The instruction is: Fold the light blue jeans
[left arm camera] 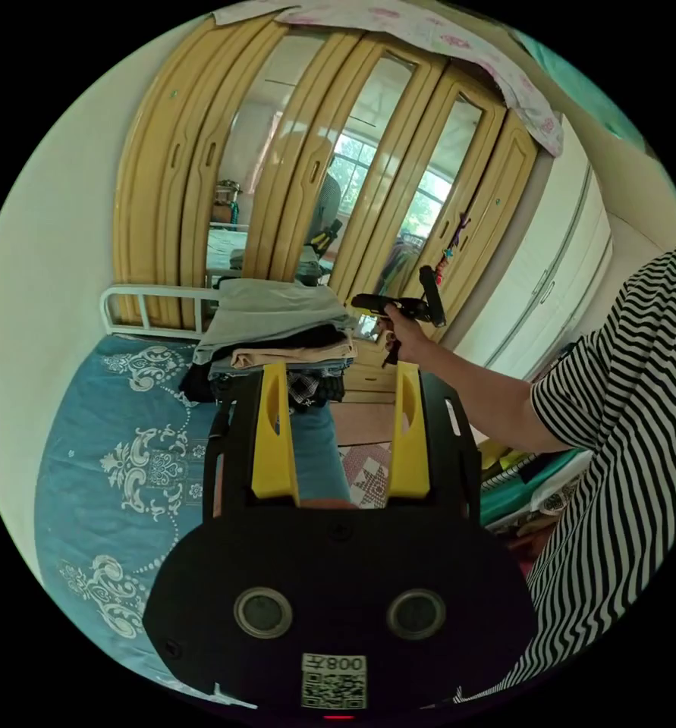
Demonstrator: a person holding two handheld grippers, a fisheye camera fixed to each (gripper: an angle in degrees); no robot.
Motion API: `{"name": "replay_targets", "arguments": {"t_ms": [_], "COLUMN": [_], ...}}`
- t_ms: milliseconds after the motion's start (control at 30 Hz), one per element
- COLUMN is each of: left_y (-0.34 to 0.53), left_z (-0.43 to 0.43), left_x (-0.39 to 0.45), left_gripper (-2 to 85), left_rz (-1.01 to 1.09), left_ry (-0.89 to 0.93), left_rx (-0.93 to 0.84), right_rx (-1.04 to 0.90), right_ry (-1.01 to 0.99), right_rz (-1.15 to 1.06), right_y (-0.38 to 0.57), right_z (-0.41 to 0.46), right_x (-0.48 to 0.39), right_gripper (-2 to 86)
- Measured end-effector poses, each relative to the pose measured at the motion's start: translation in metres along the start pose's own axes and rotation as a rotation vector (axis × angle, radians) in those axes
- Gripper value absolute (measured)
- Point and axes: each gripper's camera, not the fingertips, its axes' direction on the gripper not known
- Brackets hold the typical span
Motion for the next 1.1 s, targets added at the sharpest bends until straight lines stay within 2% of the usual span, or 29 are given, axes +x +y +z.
{"name": "replay_targets", "arguments": {"t_ms": [200,433,600,833,967,1067,1100], "left_y": [-0.031,-0.043,-0.044,-0.034,-0.027,-0.021,-0.018], "left_z": [0.033,0.045,0.043,0.041,0.035,0.026,0.022], "left_x": [-0.035,-0.081,-0.106,-0.141,-0.156,-0.172,-0.180], "left_gripper": [18.6,18.2,17.9,17.6,17.4,17.4,17.4], "left_rz": [0.029,0.005,0.008,-0.023,-0.028,-0.035,-0.037], "left_ry": [0.009,-0.019,-0.032,-0.037,-0.043,-0.061,-0.068], "left_rx": [-0.049,-0.082,-0.093,-0.107,-0.097,-0.088,-0.079], "right_rx": [-0.095,-0.073,-0.001,-0.076,-0.073,-0.034,-0.006], "right_ry": [0.017,-0.050,0.044,0.113,0.108,0.008,-0.105], "right_rz": [0.016,0.130,0.137,0.167,0.161,0.176,0.200], "right_y": [-0.046,-0.074,-0.080,-0.113,-0.114,-0.110,-0.108], "right_z": [0.048,0.065,0.064,0.108,0.117,0.115,0.112], "right_x": [0.019,0.050,0.053,0.061,0.058,0.059,0.062], "right_gripper": [8.8,7.7,6.0,7.2,4.4,2.3,1.9]}}
